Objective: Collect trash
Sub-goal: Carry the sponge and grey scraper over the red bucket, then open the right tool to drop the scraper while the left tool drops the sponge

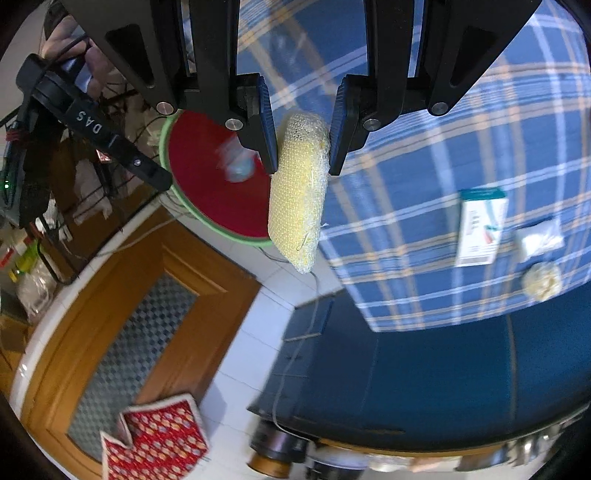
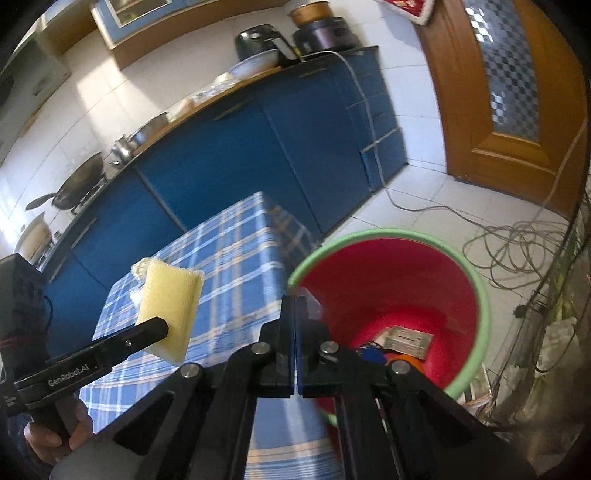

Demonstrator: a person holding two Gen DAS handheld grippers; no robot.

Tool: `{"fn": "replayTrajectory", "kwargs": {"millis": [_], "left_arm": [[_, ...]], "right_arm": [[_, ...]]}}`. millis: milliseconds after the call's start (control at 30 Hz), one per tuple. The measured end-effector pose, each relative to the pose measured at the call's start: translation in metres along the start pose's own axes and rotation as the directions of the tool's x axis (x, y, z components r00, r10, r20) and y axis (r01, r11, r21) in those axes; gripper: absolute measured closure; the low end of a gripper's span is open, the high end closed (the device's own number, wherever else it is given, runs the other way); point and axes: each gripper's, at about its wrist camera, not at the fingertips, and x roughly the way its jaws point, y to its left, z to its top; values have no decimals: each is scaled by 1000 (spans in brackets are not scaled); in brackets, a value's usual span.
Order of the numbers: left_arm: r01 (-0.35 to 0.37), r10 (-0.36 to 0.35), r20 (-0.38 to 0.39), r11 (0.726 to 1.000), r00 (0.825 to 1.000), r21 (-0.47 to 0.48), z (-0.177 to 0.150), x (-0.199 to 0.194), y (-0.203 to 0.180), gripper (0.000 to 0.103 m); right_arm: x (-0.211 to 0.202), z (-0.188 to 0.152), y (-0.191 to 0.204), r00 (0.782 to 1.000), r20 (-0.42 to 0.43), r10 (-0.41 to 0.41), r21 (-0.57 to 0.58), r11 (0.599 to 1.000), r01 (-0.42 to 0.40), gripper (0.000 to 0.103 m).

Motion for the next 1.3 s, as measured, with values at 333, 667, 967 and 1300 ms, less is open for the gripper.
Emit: {"fn": "replayTrajectory", "kwargs": {"millis": [333, 667, 967, 1300], "left_arm": [[18, -14, -71, 999, 997, 49, 3, 41, -31, 75], [37, -24, -136, 995, 990, 94, 5, 76, -54, 75], [43, -24, -143, 991, 989, 130, 2, 85, -66, 51], [5, 6, -102, 994, 995, 105, 3, 67, -55, 51]], "right_arm": [[13, -9, -45, 998, -36, -47, 55, 997, 49, 101], [17, -9, -67, 997, -40, -69, 98, 992, 73, 97], [18, -9, -79, 997, -46, -65, 144, 987, 71, 97], [16, -10, -79, 997, -47, -53, 161, 985, 60, 71]]}}
